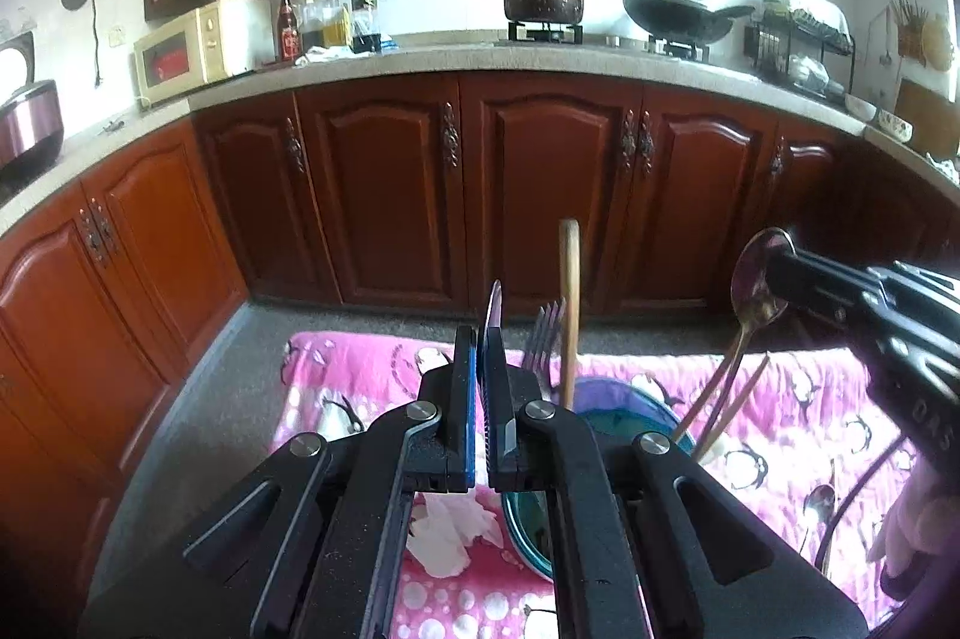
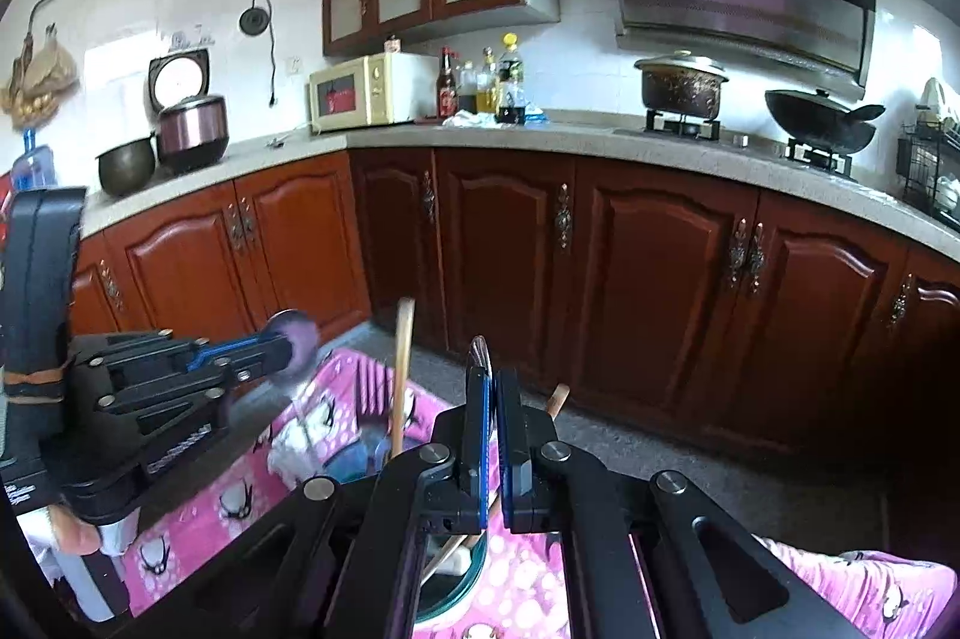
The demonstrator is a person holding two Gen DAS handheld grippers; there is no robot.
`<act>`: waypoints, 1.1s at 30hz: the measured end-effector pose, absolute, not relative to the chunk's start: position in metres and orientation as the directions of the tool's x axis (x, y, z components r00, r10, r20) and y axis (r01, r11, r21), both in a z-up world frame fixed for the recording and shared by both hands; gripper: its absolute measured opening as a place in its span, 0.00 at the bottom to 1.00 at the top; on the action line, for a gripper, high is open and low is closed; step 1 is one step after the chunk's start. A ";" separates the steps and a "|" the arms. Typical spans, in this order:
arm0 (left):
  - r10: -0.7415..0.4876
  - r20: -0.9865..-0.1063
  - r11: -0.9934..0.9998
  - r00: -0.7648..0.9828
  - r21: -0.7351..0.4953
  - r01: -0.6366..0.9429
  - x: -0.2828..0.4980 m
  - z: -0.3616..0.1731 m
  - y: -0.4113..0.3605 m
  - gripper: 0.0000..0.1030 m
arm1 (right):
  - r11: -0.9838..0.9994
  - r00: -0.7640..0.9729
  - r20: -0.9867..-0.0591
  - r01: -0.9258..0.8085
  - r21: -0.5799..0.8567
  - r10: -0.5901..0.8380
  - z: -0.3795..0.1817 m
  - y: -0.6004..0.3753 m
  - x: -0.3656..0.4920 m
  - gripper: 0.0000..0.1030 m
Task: Organize utensils
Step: 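Carry both silver spoons in the left and right tools over the floral cup, then open the right tool into the cup while the left tool releases its spoon, then withdraw both open tools from the cup back over the remaining utensils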
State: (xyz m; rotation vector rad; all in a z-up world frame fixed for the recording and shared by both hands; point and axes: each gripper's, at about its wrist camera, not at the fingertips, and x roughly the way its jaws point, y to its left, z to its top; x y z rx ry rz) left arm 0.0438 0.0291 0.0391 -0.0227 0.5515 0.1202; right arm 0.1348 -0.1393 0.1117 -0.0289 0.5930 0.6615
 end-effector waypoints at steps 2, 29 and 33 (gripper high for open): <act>0.109 -0.528 0.993 0.842 0.015 -0.119 0.043 0.036 0.026 0.00 | 0.789 0.615 -0.541 -0.592 0.163 0.573 0.105 -0.140 0.128 0.02; 0.032 -0.605 0.991 0.795 -0.086 -0.105 0.021 0.030 0.011 0.48 | 0.768 0.491 -0.606 -0.522 0.372 0.626 0.078 -0.184 0.110 0.26; 0.040 -0.597 0.990 0.801 -0.088 -0.114 0.011 0.037 0.008 0.51 | 0.767 0.501 -0.594 -0.523 0.372 0.630 0.088 -0.188 0.101 0.32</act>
